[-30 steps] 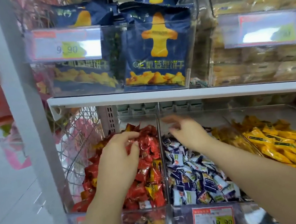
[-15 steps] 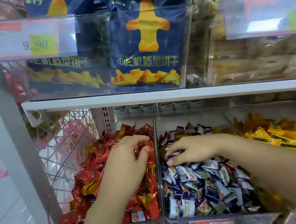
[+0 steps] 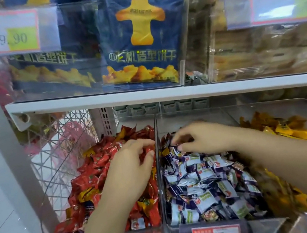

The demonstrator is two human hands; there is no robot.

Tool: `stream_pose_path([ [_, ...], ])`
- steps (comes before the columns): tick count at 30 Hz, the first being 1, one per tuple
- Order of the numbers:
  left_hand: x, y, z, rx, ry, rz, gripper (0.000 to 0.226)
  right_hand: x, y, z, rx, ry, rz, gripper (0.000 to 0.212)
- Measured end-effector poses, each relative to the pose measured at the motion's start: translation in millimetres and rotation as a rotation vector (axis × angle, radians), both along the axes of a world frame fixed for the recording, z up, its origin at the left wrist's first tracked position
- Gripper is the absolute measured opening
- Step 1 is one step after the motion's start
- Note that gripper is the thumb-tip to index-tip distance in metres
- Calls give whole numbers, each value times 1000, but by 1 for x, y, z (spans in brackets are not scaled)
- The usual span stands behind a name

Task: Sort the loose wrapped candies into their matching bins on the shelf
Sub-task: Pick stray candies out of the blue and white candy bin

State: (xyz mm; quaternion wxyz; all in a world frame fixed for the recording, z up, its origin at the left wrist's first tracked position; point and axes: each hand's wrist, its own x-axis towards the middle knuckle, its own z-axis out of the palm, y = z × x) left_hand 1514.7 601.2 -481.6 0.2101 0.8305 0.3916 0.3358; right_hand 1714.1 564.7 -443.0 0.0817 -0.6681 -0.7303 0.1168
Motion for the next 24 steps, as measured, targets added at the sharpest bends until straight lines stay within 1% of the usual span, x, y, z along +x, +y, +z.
stream_pose_path([
  [2, 1, 1, -1, -3, -4, -3, 25, -8, 27, -15, 17, -17, -35, 29],
  [6, 0, 4, -2, 5, -30, -5, 24, -11, 61, -45, -56, -129, -39, 28],
  [9, -2, 5, -2, 19, -21, -11, 25, -6, 62, -50, -37, -42, -59, 19],
  [12, -2, 5, -2, 40, 3, -11, 26, -3, 48, -44, 30, 61, -90, 9],
  [14, -1, 2, -1, 64, 19, -12, 26, -2, 32, -37, 100, 157, -134, 6],
  [17, 2, -3, 1, 80, 12, -16, 26, 3, 6, -26, 190, 356, -253, 8],
  [21, 10, -12, 3, 90, -2, -13, 25, 9, -32, -15, 319, 689, -463, 8],
  [24, 17, -20, 5, 96, -4, -19, 25, 15, -63, -9, 428, 934, -556, 10],
])
